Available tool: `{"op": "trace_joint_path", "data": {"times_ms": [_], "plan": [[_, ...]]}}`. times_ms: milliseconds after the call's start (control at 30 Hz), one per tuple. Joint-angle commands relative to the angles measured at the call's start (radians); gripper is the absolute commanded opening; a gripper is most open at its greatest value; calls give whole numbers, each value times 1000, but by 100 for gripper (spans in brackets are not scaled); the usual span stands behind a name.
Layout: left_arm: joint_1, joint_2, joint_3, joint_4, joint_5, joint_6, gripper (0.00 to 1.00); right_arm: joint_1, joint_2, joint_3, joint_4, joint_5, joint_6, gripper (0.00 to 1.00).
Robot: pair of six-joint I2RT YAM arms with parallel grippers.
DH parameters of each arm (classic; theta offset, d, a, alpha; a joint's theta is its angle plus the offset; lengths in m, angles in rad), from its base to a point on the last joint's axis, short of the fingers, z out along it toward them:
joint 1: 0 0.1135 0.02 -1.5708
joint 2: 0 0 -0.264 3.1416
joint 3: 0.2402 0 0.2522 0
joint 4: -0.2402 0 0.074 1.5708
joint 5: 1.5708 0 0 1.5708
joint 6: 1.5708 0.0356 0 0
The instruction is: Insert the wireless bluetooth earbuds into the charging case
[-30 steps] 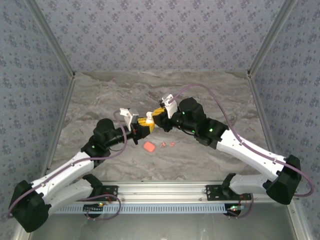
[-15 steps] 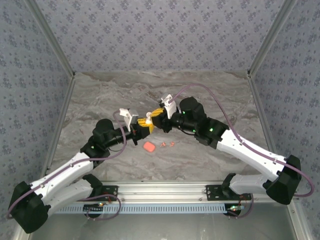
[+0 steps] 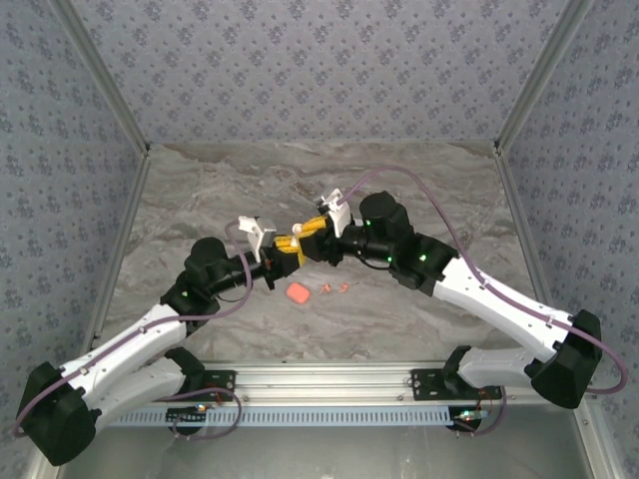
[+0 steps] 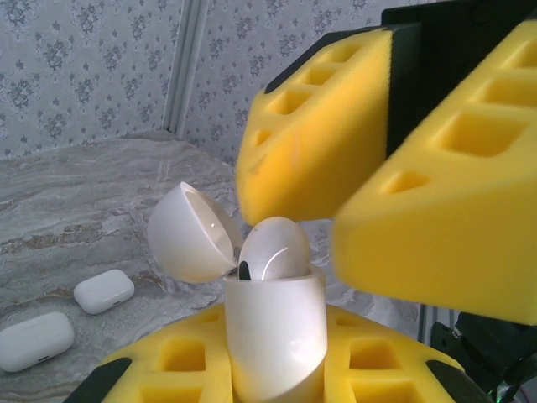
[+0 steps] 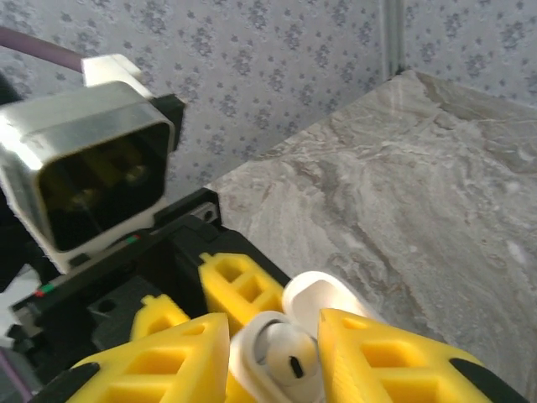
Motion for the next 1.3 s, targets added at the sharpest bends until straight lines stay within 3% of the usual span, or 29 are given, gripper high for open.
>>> {"op": "trace_joint_path", "data": {"times_ms": [0,267,433,633,933,1267], "plan": [[-6,-21,27,62,17,10,0,-20,-6,69,-26,-86,14,42],[-6,-25,8,145,15,-11,0,-130,-58,147,-122,-130,42,59],[-6,-23,17,186,29,-21,0,-228,-58,115,-117,-304,136,78],[-6,-8,44,189,55,-19,0,-221,-9,96,-63,-424,207,100],[-6,-6,44,182,54,-21,0,-178,72,143,-87,-488,203,100],[-6,19,43,146,17,-12,0,-164,27,149,-121,-497,168,99]]}}
